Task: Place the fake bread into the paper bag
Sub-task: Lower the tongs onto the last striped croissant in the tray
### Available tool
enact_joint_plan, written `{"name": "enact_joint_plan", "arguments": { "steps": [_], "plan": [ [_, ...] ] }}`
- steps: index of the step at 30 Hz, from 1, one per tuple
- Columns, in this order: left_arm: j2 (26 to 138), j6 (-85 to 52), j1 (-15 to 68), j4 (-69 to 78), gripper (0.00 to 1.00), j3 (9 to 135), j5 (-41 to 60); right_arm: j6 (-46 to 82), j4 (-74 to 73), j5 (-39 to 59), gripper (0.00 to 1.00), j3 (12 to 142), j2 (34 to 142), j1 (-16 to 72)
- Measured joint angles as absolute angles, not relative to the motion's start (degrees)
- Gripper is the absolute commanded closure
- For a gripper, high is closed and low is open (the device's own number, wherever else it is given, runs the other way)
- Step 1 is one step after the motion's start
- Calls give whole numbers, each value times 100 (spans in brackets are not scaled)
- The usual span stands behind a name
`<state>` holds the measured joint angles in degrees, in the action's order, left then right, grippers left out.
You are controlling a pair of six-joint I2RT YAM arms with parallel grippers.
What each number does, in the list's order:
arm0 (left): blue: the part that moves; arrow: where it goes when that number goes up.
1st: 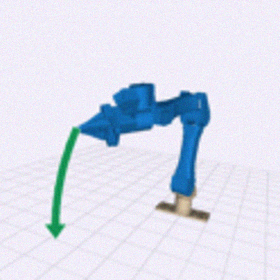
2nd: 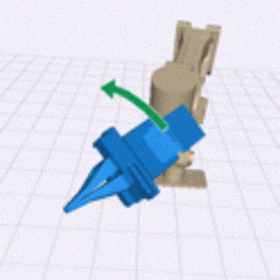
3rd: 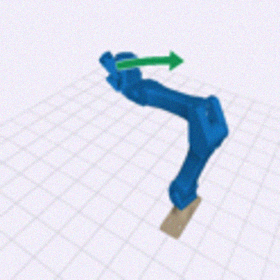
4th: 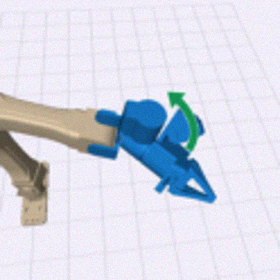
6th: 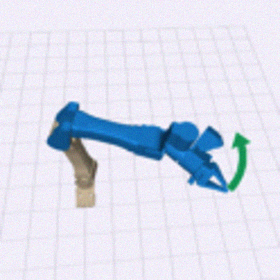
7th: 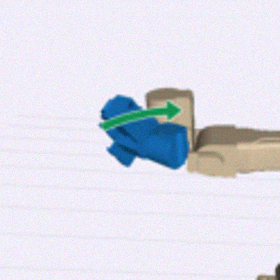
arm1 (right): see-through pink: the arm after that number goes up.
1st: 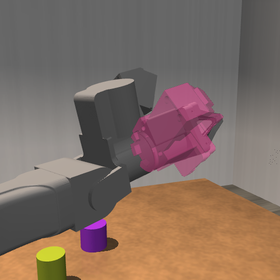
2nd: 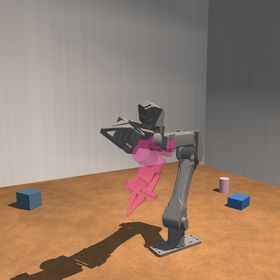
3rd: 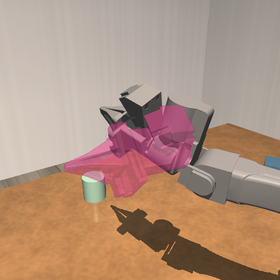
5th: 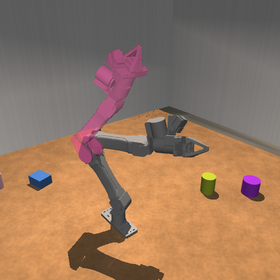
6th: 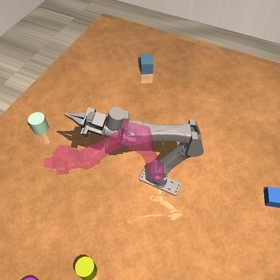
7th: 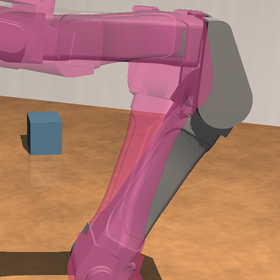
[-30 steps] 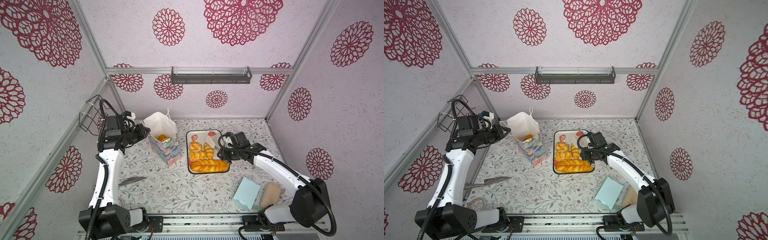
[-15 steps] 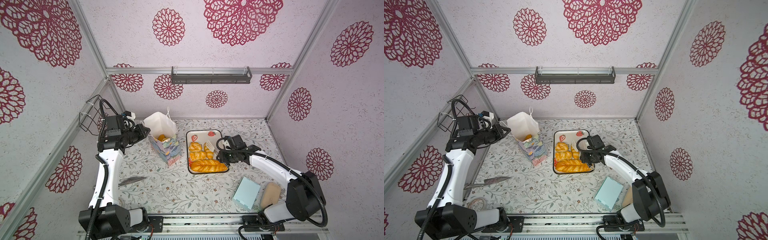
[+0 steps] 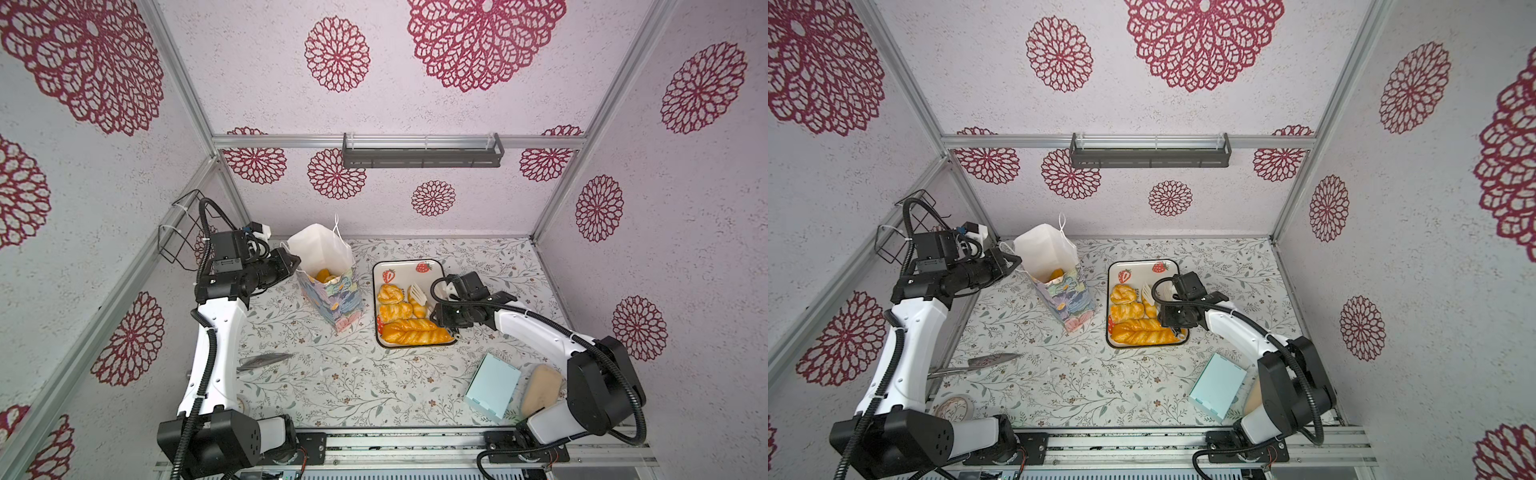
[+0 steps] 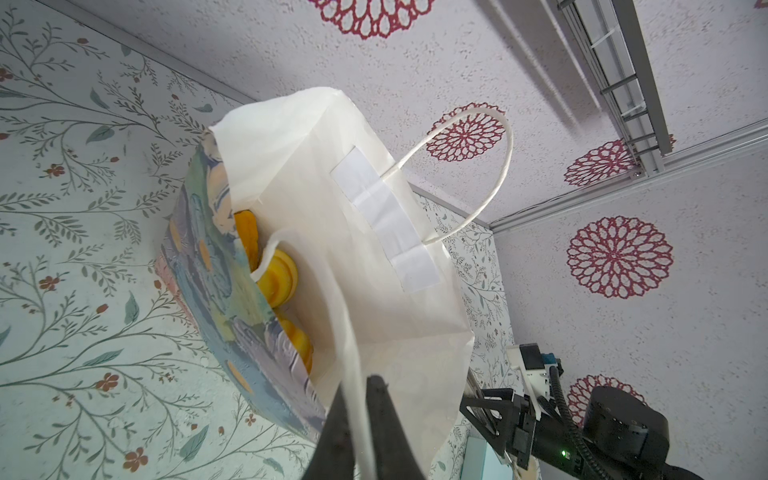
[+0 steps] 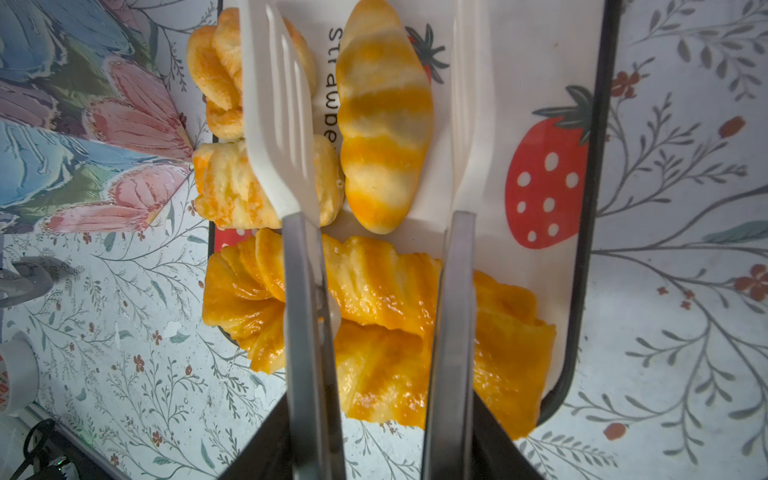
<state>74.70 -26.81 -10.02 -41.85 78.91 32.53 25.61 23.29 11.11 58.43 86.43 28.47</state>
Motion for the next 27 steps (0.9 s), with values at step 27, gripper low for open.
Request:
{"name": "enact_joint_plan", "arguments": {
  "steps": [27],
  "plan": [
    [7472,-2683,-1002,-4185,89,7891,3253,2617,2071,1227,49,5658,8833,2847]
  ]
}}
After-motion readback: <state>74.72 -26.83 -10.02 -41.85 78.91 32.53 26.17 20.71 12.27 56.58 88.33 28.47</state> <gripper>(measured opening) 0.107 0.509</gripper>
